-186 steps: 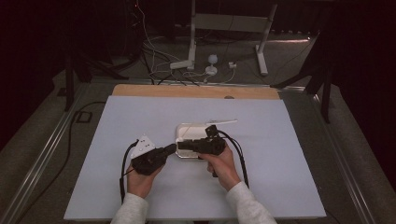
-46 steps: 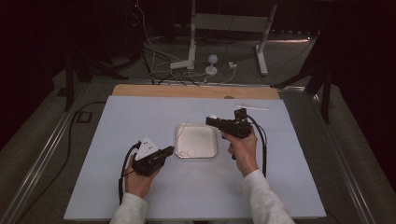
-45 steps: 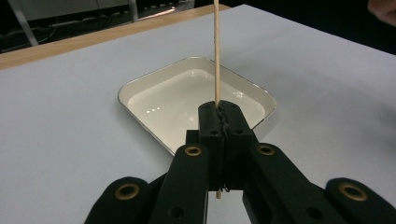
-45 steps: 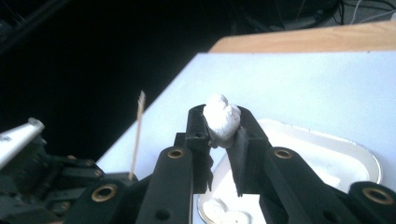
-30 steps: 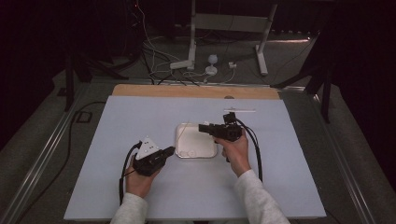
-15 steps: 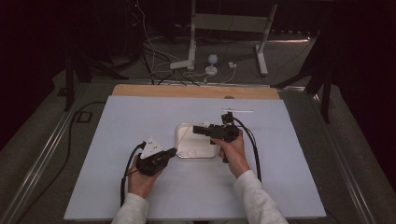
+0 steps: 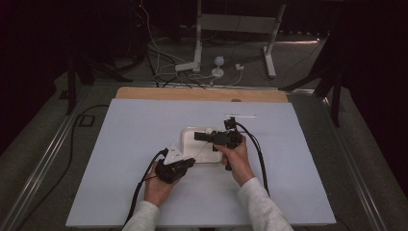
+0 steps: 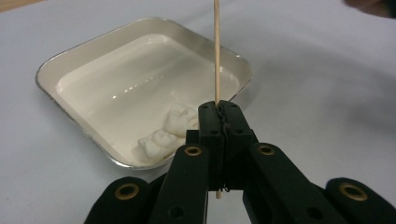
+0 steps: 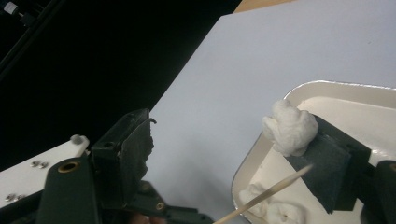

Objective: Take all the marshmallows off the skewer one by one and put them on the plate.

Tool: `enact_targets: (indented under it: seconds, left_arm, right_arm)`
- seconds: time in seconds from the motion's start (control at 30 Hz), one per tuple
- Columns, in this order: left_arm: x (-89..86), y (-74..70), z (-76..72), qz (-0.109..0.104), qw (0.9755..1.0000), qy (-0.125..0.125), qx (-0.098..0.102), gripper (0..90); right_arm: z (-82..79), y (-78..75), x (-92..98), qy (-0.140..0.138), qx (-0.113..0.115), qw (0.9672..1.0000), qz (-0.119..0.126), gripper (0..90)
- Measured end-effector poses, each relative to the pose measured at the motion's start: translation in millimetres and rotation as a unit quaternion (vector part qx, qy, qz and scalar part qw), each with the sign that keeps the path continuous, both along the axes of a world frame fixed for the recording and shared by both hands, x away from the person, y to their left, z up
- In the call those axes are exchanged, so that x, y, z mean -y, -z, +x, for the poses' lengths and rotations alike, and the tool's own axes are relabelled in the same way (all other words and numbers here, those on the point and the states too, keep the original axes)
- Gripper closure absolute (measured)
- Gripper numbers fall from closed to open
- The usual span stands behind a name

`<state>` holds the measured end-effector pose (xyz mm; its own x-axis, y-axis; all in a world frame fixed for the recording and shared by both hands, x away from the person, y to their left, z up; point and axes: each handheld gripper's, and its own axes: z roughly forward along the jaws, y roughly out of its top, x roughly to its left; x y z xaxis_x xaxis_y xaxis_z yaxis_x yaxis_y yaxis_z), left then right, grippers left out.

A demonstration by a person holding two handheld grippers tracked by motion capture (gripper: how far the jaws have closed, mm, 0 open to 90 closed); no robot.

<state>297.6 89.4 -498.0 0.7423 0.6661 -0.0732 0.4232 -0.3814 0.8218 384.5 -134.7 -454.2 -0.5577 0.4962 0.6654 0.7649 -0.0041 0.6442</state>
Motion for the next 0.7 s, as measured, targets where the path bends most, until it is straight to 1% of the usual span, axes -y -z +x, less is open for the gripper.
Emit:
enact_targets:
  seconds: [0.07,0.13,0.23,0.37,0.6,0.7]
  left_arm:
    - [-2.3,-0.1,1.2,-0.001,1.0000,-0.008,-0.002,90.0]
    - [-4.2,-0.5,1.8,-0.005,0.9999,-0.010,-0.003,90.0]
    - [-4.3,0.3,2.7,-0.001,0.9999,-0.013,-0.005,90.0]
    - [-3.5,1.1,2.8,-0.001,0.9999,-0.013,-0.008,90.0]
    - [-5.0,2.4,4.3,0.000,0.9997,-0.019,-0.013,90.0]
    - [-4.6,3.3,5.0,0.006,0.9996,-0.022,-0.015,90.0]
  right_arm:
    - [-0.6,0.2,-0.7,0.001,-0.002,1.0000,-0.002,22.5]
    - [-0.9,0.6,-0.1,0.003,-0.004,1.0000,-0.004,22.6]
    - [-1.1,1.3,1.2,0.004,-0.009,0.9999,-0.005,22.8]
    - [-1.9,1.5,2.7,0.008,-0.012,0.9998,-0.010,23.1]
    - [-3.7,3.6,8.6,0.015,-0.017,0.9996,-0.016,23.2]
    - [-4.2,6.3,12.2,0.018,-0.023,0.9995,-0.016,23.3]
